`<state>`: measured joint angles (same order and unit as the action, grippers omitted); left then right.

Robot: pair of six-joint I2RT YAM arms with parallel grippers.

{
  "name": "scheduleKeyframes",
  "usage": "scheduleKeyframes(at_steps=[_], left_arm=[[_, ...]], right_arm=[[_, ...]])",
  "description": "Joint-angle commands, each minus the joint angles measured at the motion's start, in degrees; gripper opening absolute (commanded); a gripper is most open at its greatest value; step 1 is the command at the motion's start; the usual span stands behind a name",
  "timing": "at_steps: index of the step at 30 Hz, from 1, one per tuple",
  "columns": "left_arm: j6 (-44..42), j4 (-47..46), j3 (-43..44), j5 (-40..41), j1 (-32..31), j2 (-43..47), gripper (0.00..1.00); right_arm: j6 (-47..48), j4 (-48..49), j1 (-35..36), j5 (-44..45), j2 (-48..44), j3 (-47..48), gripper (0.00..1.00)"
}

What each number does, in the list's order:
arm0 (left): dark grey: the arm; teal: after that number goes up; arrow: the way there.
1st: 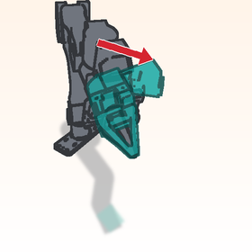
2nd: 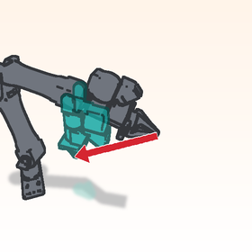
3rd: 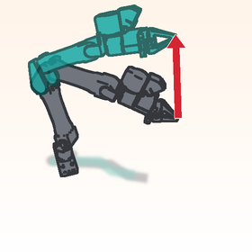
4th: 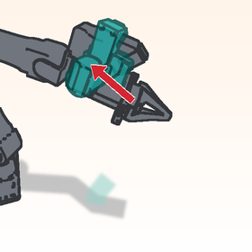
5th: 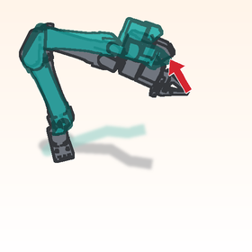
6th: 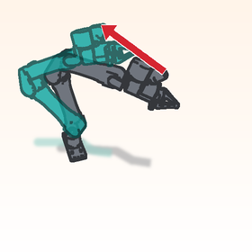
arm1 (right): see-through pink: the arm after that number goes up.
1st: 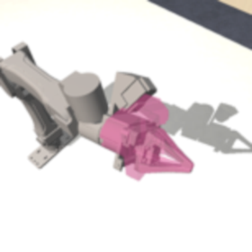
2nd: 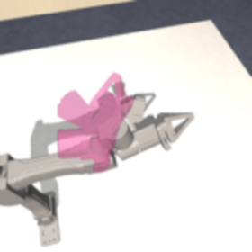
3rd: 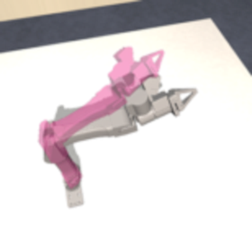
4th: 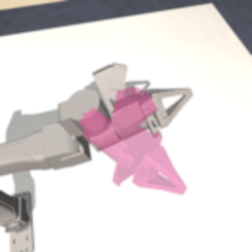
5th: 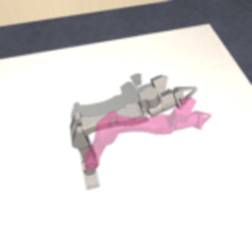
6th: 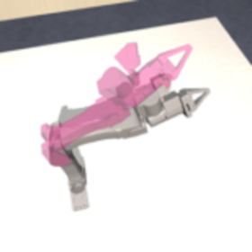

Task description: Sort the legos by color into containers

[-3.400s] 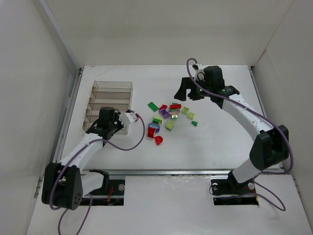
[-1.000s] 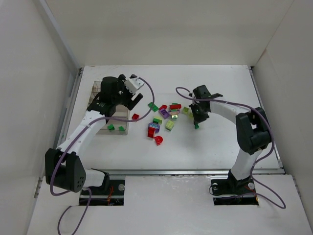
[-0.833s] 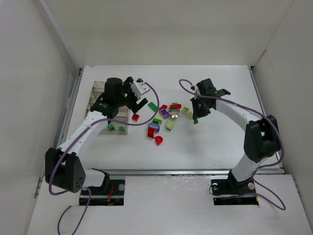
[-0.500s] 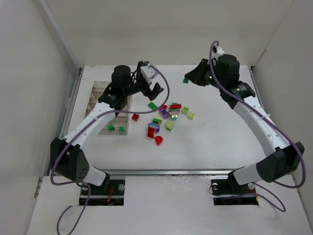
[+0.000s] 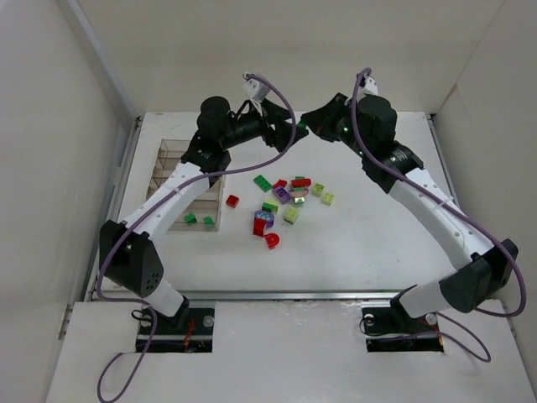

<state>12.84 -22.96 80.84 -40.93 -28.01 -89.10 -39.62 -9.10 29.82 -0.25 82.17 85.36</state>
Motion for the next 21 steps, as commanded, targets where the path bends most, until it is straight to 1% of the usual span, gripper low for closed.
scheduleKeyframes(at_steps=[1, 2, 4, 6, 8, 10, 12, 14, 15, 16, 18, 19, 20, 21], left_arm=[[1.23, -1.66, 1.96, -0.65, -0.64, 0.95, 0.73], [0.61, -0.34, 2.83, 0.14, -0.64, 0.95, 0.72], [-0.71, 4.92, 4.84, 1.71, -1.17, -0.46, 0.64], [-1.33, 5.81, 5.47, 2.25, -1.17, -1.25, 0.58], [-2.03, 5.82, 6.17, 2.26, -1.17, -1.78, 0.55], [-2.03, 5.82, 6.17, 3.57, -1.17, -1.78, 0.55], [-2.64, 6.52, 6.17, 5.41, -1.17, -1.78, 0.45], [-3.25, 7.32, 6.17, 5.42, -1.17, -2.31, 0.37], [-3.26, 8.01, 6.78, 5.42, -1.17, -2.31, 0.32], [-3.26, 8.02, 6.79, 5.42, -1.17, -2.31, 0.3], [-3.26, 8.02, 6.79, 5.94, -1.17, -2.31, 0.22], [-3.78, 8.02, 6.79, 5.95, -1.17, -2.31, 0.17], [-3.79, 8.02, 6.79, 6.47, -1.17, -2.31, 0.04], [-3.79, 8.02, 6.79, 6.47, -1.17, -2.31, 0.0]], right_arm=[[-1.25, 3.39, 0.76, 4.03, -2.19, 0.16, 0.0], [-1.25, 3.39, 0.76, 4.03, -2.19, 0.16, 0.0], [-1.25, 3.39, 0.76, 4.03, -2.19, 0.16, 0.0], [-1.25, 3.39, 0.76, 4.03, -2.19, -0.37, 0.0], [-1.25, 3.39, 0.76, 4.03, -2.19, -0.89, 0.0], [-1.25, 3.39, 0.76, 2.37, -2.19, -0.9, 0.0], [-1.25, 3.39, 0.76, 1.75, -1.49, -0.9, 0.0], [-1.25, 3.39, 0.76, 1.13, -0.97, -0.9, 0.0], [-1.25, 3.39, 0.76, 1.13, -0.96, -0.9, 0.0], [-1.25, 3.39, 0.76, 0.52, -0.96, -0.9, 0.0], [-0.73, 3.39, 0.76, -0.09, -0.43, -0.38, 0.0], [-0.73, 3.39, 0.76, -0.1, -0.43, -0.37, 0.0], [-0.73, 3.39, 0.76, -0.8, 0.09, -0.37, 0.0], [-0.73, 3.39, 0.76, -0.8, 0.09, -0.37, 0.0]])
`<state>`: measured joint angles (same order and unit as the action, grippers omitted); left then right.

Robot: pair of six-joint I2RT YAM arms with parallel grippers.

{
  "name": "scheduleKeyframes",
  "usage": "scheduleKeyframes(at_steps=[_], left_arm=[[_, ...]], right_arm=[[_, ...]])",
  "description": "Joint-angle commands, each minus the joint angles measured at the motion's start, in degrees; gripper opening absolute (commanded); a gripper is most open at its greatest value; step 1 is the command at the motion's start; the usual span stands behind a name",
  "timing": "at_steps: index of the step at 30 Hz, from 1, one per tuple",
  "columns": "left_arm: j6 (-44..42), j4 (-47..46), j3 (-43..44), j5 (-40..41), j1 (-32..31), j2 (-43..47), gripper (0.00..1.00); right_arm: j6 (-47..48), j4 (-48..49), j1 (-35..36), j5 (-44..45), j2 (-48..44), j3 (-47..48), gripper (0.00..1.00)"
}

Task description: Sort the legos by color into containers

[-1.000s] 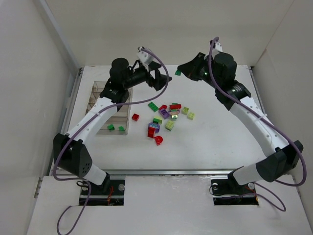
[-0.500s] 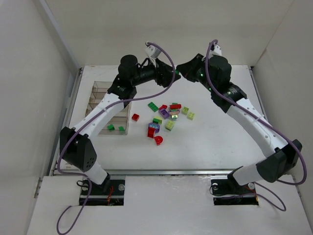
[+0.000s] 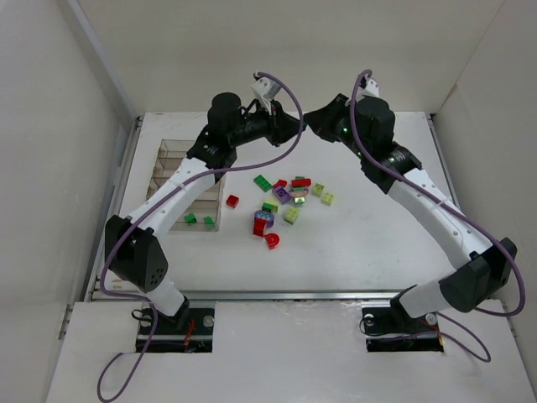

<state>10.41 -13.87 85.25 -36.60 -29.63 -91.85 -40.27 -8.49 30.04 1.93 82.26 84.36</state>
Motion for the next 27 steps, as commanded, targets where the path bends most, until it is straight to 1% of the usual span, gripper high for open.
scheduleKeyframes(at_steps=[1, 4, 5, 6, 7, 8, 9, 10, 12, 13, 14, 15, 17, 18, 19, 20, 21, 23, 24, 25, 27], left_arm=[[-2.06, -0.29, 2.37, 2.15, 0.45, 0.45, 0.0], [-3.47, 1.12, 0.45, 3.46, 0.45, 0.45, 0.0], [-4.34, 1.12, -0.26, 4.25, 0.45, 0.45, 0.0], [-5.48, 2.34, -1.48, 4.26, 0.45, 0.97, 0.0], [-6.19, 2.96, -1.49, 4.26, 1.14, 1.5, 0.0], [-7.24, 3.84, -2.02, 4.26, 1.15, 1.5, 0.0], [-8.38, 6.11, -2.98, 4.26, 1.76, 2.02, 0.0], [-9.7, 7.26, -3.6, 4.26, 2.29, 2.99, 0.0], [-14.09, 9.72, -6.32, 5.65, 4.57, 4.39, 0.0], [-15.93, 12.26, -7.63, 6.44, 5.62, 5.27, 0.0], [-18.04, 13.42, -10.6, 7.32, 8.07, 7.37, 0.0], [-23.63, 14.73, -12.29, 8.03, 9.49, 8.52, 0.0], [-31.03, 19.3, -15.54, 9.87, 12.47, 12.29, 0.0], [-34.72, 20.97, -18.6, 10.92, 15.71, 13.53, 0.0], [-42.77, 22.9, -19.94, 11.81, 17.48, 14.76, 0.0], [-47.28, 27.36, -20.99, 12.34, 19.24, 15.99, 0.0], [-51.85, 29.75, -22.05, 12.34, 22.56, 18.61, 0.0], [-60.91, 34.84, -26.26, 13.12, 25.48, 21.53, 0.0], [-67.39, 35.57, -28.02, 13.13, 26.71, 24.59, 0.0], [-70.24, 35.58, -32.04, 13.74, 29.08, 26.01, 0.0], [-74.64, 36.27, -35.67, 14.97, 30.67, 27.95, 0.0]], right_arm=[[-0.07, 2.78, 0.54, -2.99, 0.53, 0.63, 0.0], [0.46, 2.78, 0.54, -4.92, 1.67, 0.11, 0.0], [0.98, 2.78, 0.54, -4.92, 1.68, 0.11, 0.04], [0.98, 2.78, 0.54, -5.62, 2.2, -0.42, 0.31], [0.98, 2.78, 0.54, -5.63, 2.2, -0.42, 0.5], [0.98, 2.78, 0.54, -6.5, 2.73, -0.42, 0.63], [0.98, 2.78, 0.54, -7.2, 3.51, -0.42, 0.71], [0.98, 2.78, -0.33, -8.95, 3.52, -0.42, 0.83], [0.98, 2.78, -1.21, -10.37, 4.23, -0.94, 1.0], [0.98, 2.78, -2.08, -10.37, 4.23, -0.95, 1.0], [0.98, 2.78, -2.7, -10.37, 4.23, -1.47, 1.0], [0.98, 2.78, -2.71, -10.37, 4.23, -2.17, 1.0], [0.98, 2.78, -3.84, -10.37, 4.23, -2.79, 1.0], [0.98, 2.78, -3.85, -10.37, 3.7, -3.58, 1.0], [1.59, 2.78, -4.37, -10.37, 3.7, -3.59, 1.0], [1.6, 2.78, -4.38, -10.37, 3.7, -4.46, 1.0], [2.3, 2.78, -4.9, -10.37, 3.09, -5.33, 1.0], [3.7, 2.78, -4.91, -10.37, 2.56, -6.21, 1.0], [3.71, 2.78, -4.91, -9.85, 2.56, -6.22, 1.0], [4.23, 2.78, -4.91, -9.84, 2.03, -7.01, 1.0], [4.85, 2.78, -4.91, -9.84, 2.03, -7.54, 1.0]])
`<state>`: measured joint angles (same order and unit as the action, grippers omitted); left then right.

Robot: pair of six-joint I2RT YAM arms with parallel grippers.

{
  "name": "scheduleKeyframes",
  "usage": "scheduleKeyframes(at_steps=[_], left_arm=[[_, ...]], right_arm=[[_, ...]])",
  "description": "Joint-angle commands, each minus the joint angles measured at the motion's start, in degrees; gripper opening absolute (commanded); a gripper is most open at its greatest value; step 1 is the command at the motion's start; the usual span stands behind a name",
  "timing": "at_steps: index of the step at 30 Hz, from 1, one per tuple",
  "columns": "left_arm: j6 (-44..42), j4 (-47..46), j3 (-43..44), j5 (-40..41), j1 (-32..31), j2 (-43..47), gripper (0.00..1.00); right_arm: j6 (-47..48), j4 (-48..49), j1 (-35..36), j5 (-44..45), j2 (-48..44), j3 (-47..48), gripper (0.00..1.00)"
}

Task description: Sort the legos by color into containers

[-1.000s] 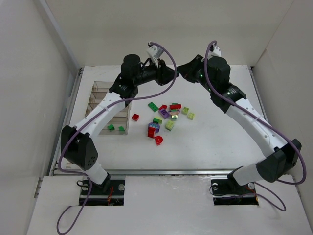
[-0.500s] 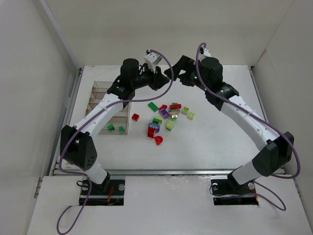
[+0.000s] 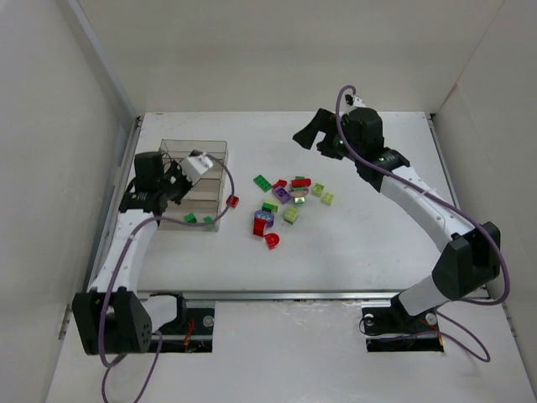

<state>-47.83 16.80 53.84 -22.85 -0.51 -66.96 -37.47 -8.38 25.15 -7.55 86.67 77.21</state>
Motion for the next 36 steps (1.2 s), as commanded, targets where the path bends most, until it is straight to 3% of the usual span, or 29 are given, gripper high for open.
scheduleKeyframes(at_steps=[1, 8, 12, 13, 14, 18, 23, 28, 33, 36], left_arm=[[-20.42, 6.14, -5.67, 1.23, 2.7, 3.67, 0.0], [-25.73, 5.98, -11.39, 5.62, 4.82, 1.57, 0.0], [-24.86, 3.59, -9.39, 5.02, 4.82, -2.03, 0.11], [-24.85, 4.55, -8.68, 5.01, 4.82, -2.73, 0.16], [-24.85, 5.95, -7.54, 5.01, 4.82, -3.87, 0.31], [-23.01, 5.97, -6.3, 5.54, 4.82, -4.58, 0.6], [-20.82, 5.97, -1.21, 3.17, 4.82, -4.58, 0.75], [-15.46, 4.83, 4.51, -1.13, 3.07, -3.97, 0.76], [-7.99, 2.11, 8.02, -5.97, -3.95, -4.49, 0.77], [1.14, -3.42, 8.03, -7.73, -7.82, -5.11, 0.77]], right_arm=[[2.58, 2.67, -0.01, -0.88, -2.39, -0.39, 1.0], [3.64, 2.14, -0.54, -1.41, -1.77, -0.39, 1.0], [4.16, 1.62, -0.54, -2.03, -1.77, -0.39, 1.0], [4.16, 1.61, -0.54, -2.03, -1.77, -0.92, 1.0], [4.16, 1.61, -0.54, -2.03, -2.38, -0.92, 1.0], [4.16, 1.09, -0.54, -1.5, -2.91, -1.45, 1.0], [6.61, -2.24, -0.54, 0.34, -2.91, -1.45, 1.0], [10.83, -9.62, -4.38, 0.53, -2.39, 0.05, 1.0], [15.15, -21.12, -11.77, 0.43, 2.43, 0.05, 1.0], [15.15, -22.91, -16.35, -3.78, 5.16, -1.35, 1.0]])
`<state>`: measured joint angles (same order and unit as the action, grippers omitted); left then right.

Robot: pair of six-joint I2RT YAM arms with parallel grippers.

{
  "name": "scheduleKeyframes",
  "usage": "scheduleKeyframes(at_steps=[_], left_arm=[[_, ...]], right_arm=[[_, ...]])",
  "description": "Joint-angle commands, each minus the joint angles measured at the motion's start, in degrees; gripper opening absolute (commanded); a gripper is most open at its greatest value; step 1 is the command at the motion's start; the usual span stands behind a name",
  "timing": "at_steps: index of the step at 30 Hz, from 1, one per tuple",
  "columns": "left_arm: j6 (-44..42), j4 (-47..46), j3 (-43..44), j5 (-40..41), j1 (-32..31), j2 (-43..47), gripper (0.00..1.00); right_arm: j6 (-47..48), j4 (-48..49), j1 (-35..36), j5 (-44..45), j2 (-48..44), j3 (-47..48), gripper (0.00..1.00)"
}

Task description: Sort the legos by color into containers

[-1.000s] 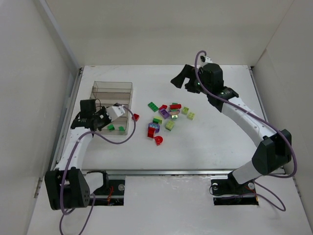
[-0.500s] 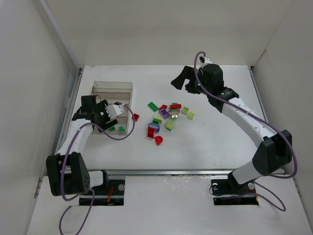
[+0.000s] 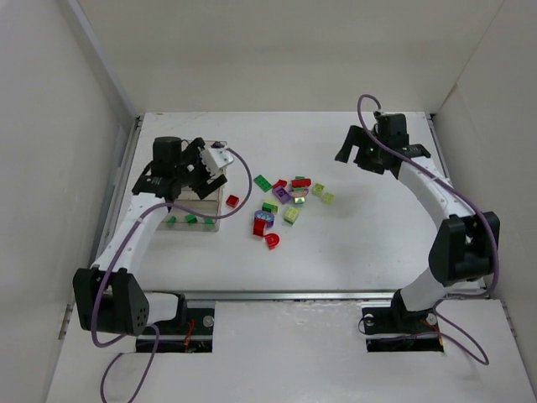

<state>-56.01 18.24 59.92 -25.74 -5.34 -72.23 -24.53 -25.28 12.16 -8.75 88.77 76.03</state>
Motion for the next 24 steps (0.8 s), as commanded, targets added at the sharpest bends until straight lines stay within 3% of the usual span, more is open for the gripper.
scheduleKeyframes(at_steps=[1, 4, 13, 18, 24], left_arm=[[13.25, -7.4, 1.95, -4.85, -3.88, -0.63, 0.77], [17.41, -9.97, 1.95, -4.85, -7.64, -3.0, 0.77], [26.74, -19.99, 3.0, 6.31, -15.4, -8.8, 0.77], [27.27, -21.22, 1.52, 7.45, -16.62, -8.81, 0.77], [27.88, -21.76, -0.59, 7.98, -16.63, -7.67, 0.79]], right_arm=[[1.51, -6.01, -3.9, -2.58, 3.6, -0.7, 1.0], [-1.03, -4.79, -3.9, 2.24, 3.6, -2.63, 1.0], [-5.7, -3.2, -3.9, 9.98, 6.23, -7.29, 1.0], [-5.7, -3.81, -3.9, 9.46, 10.1, -7.3, 0.91], [-5.44, -3.11, 1.7, 9.46, 13.27, -3.62, 0.81]])
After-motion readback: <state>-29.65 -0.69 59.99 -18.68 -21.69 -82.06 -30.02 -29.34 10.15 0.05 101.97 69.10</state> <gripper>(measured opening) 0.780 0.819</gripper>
